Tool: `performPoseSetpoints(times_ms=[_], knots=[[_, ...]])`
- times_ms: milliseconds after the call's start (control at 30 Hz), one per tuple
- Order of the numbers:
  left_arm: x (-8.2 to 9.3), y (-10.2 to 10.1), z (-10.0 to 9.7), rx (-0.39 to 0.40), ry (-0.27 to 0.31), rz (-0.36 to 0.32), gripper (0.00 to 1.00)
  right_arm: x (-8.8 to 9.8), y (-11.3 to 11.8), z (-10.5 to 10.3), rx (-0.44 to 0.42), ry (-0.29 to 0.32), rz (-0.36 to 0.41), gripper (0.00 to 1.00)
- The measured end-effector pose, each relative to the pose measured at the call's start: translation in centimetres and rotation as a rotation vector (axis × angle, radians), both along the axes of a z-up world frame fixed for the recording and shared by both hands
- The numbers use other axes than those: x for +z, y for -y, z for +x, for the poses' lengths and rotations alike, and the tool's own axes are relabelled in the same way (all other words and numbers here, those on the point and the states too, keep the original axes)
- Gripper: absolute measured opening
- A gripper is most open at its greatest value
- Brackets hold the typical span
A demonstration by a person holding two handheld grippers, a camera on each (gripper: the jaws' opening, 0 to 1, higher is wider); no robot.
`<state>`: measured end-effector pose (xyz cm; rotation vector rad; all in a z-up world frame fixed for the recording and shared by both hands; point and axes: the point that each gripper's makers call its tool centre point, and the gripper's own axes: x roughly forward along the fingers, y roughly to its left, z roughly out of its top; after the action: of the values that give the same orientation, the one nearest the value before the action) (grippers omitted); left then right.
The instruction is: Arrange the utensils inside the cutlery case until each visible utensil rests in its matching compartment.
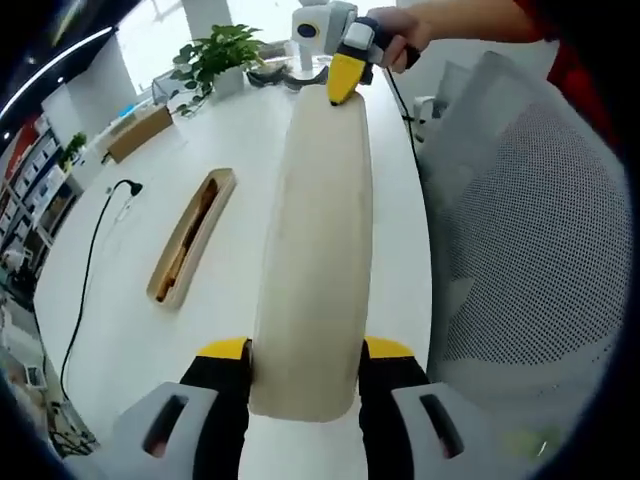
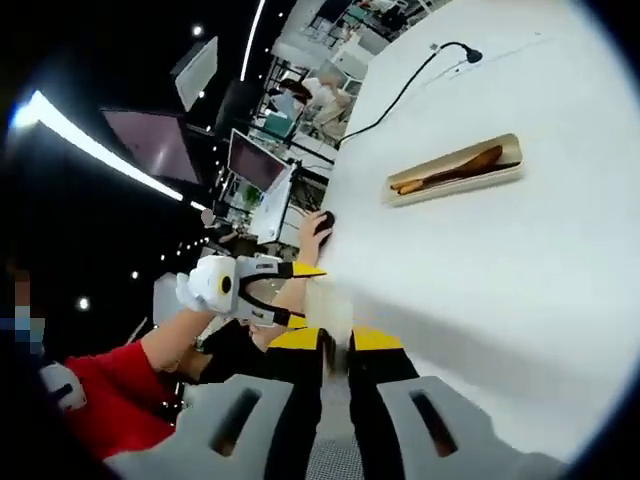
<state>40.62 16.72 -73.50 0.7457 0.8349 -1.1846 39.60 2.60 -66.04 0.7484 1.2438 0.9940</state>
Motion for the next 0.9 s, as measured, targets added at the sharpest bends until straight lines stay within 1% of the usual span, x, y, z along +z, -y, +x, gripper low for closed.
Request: performPoseSetpoints(times_ms=[33, 67, 100, 167, 233, 367, 400, 467, 533, 600, 633, 667, 700, 733, 767, 800, 833, 867, 900], knots=[[0.3, -0.1, 0.3, 0.004, -0.016, 0.005, 0.43, 0.0, 0.1, 1.3, -0.019, 0.009, 0.002, 0.05], [0.7, -0.1, 0.8, 0.014, -0.025, 0.008, 0.43, 0.0, 0.1, 1.6, -0.022, 0.022, 0.0, 0.05], [1.3, 0.0, 1.5, 0.017, -0.024, 0.01, 0.43, 0.3, 0.3, 2.5, -0.032, 0.033, -0.004, 0.05], [2.6, 0.0, 2.8, 0.011, -0.008, 0.022, 0.43, 0.8, 0.7, 4.2, -0.066, 0.029, 0.006, 0.06], [3.5, 0.0, 3.6, 0.01, -0.01, 0.024, 0.43, 1.2, 1.0, 5.5, -0.092, 0.034, 0.014, 0.06], [4.9, 0.6, 5.7, 0.006, -0.016, 0.028, 0.43, 0.9, 1.8, 7.4, -0.146, 0.026, 0.002, 0.09], [5.1, 0.8, 6.1, 0.013, -0.035, 0.038, 0.43, 0.8, 2.0, 7.9, -0.16, 0.009, 0.002, 0.09], [5.1, 1.4, 6.5, 0.022, -0.056, 0.042, 0.43, 0.6, 2.4, 8.4, -0.181, -0.005, -0.003, 0.1], [4.8, 1.9, 6.7, 0.022, -0.045, 0.041, 0.43, 0.3, 2.8, 8.7, -0.203, -0.031, -0.006, 0.1], [4.5, 2.4, 6.7, 0.02, -0.035, 0.042, 0.43, 0.1, 3.3, 9.4, -0.231, -0.045, 0.002, 0.09], [4.2, 2.7, 6.7, 0.015, -0.046, 0.043, 0.42, -0.1, 3.4, 9.6, -0.245, -0.052, 0.006, 0.09], [4.1, 2.8, 6.7, 0.014, -0.048, 0.045, 0.42, -0.3, 3.5, 9.9, -0.258, -0.075, 0.021, 0.08], [3.8, 2.8, 7.3, -0.004, -0.036, 0.062, 0.42, -0.2, 3.3, 10.6, -0.283, -0.081, 0.06, 0.07], [3.6, 2.7, 7.9, -0.01, -0.023, 0.076, 0.41, 0.0, 3.2, 11.1, -0.301, -0.102, 0.089, 0.06], [3.4, 2.5, 8.6, -0.003, -0.029, 0.091, 0.41, 0.1, 3.1, 11.3, -0.306, -0.124, 0.108, 0.04], [3.4, 2.5, 9.4, -0.006, -0.05, 0.105, 0.41, 0.8, 2.8, 12.2, -0.318, -0.147, 0.168, 0.03], [3.5, 2.6, 9.7, -0.016, -0.055, 0.108, 0.4, 1.8, 2.7, 13.4, -0.357, -0.159, 0.228, 0.01], [3.8, 2.7, 10.2, -0.02, -0.054, 0.114, 0.4, 2.0, 2.7, 14.0, -0.368, -0.159, 0.223, 0.01], [4.3, 2.6, 11.2, -0.042, -0.021, 0.144, 0.4, 1.3, 3.1, 14.7, -0.339, -0.091, 0.143, 0.02]])
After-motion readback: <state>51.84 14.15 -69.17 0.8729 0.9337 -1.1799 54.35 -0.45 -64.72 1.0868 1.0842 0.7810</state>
